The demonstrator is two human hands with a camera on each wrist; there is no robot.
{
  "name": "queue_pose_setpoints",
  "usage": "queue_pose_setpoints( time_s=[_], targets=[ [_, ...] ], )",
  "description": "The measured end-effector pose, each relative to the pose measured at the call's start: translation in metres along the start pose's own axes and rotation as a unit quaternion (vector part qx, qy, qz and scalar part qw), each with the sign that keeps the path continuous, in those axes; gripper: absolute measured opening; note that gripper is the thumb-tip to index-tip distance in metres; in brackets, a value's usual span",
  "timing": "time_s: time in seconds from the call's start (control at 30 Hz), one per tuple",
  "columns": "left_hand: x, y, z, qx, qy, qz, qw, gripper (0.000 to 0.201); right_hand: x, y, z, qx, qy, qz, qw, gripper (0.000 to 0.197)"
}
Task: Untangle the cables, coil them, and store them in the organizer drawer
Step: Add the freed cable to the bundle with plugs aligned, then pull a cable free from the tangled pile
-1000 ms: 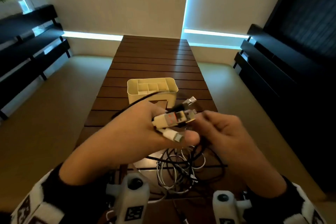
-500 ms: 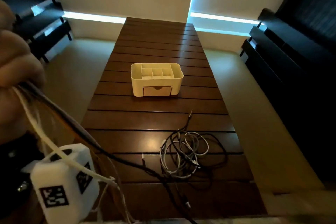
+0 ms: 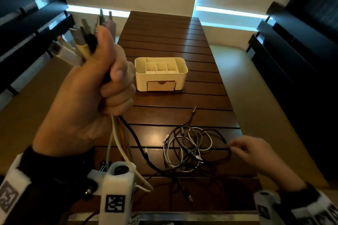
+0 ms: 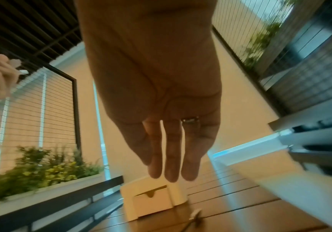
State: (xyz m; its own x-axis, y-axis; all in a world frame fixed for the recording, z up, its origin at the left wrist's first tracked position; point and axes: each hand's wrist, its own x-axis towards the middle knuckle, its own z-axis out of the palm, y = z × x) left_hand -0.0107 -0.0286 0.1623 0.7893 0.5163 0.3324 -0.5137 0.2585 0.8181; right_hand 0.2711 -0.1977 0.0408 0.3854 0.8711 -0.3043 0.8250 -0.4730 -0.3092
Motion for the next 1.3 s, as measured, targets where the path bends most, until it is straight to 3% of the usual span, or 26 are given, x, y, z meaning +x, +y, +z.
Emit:
queue_pose_setpoints(
  time_s=[0.13, 0.27, 0.43, 0.63, 0.7, 0.8, 0.93, 1.03, 1.13, 1.3],
  targets=[
    [-0.007, -0.012, 0.003, 0.027, 0.046, -0.023, 0.998, 0.039, 0.041, -0.07, 0.026, 0.052, 0.004, -0.105, 0.993, 0.018],
    [-0.024, -0.024, 0.001, 0.039, 0.114, -0.054, 0.991, 0.04, 0.086, -0.135, 0.079, 0.038, -0.068, -0.175, 0.981, 0.017],
    [-0.044, -0.028, -0.009, 0.045, 0.146, -0.068, 0.986, 0.042, 0.099, -0.167, 0.139, -0.063, -0.117, -0.125, 0.983, 0.039],
    [-0.044, -0.029, -0.012, 0.077, 0.209, -0.052, 0.973, 0.038, 0.109, -0.162, 0.15, -0.043, -0.107, -0.127, 0.985, 0.016],
    [-0.04, -0.031, -0.013, 0.093, 0.224, -0.048, 0.969, 0.036, 0.115, -0.159, 0.136, 0.009, -0.091, -0.122, 0.988, 0.022],
    [-0.024, -0.037, -0.019, 0.109, 0.228, -0.043, 0.967, 0.035, 0.114, -0.163, 0.083, 0.177, -0.054, -0.13, 0.974, 0.016],
    [0.02, -0.048, -0.035, 0.145, 0.246, -0.046, 0.957, 0.039, 0.1, -0.185, -0.012, 0.333, 0.049, -0.22, 0.916, 0.008],
    [0.052, -0.047, -0.037, 0.166, 0.25, -0.031, 0.953, 0.038, 0.083, -0.193, -0.06, 0.413, 0.062, -0.256, 0.872, 0.011],
    [0.074, -0.043, -0.031, 0.173, 0.24, -0.002, 0.955, 0.035, 0.068, -0.191, -0.082, 0.462, 0.096, -0.271, 0.839, 0.022],
    [0.093, -0.04, -0.014, 0.173, 0.214, 0.033, 0.961, 0.035, 0.06, -0.189, -0.091, 0.486, 0.248, -0.231, 0.806, 0.013]
  ],
)
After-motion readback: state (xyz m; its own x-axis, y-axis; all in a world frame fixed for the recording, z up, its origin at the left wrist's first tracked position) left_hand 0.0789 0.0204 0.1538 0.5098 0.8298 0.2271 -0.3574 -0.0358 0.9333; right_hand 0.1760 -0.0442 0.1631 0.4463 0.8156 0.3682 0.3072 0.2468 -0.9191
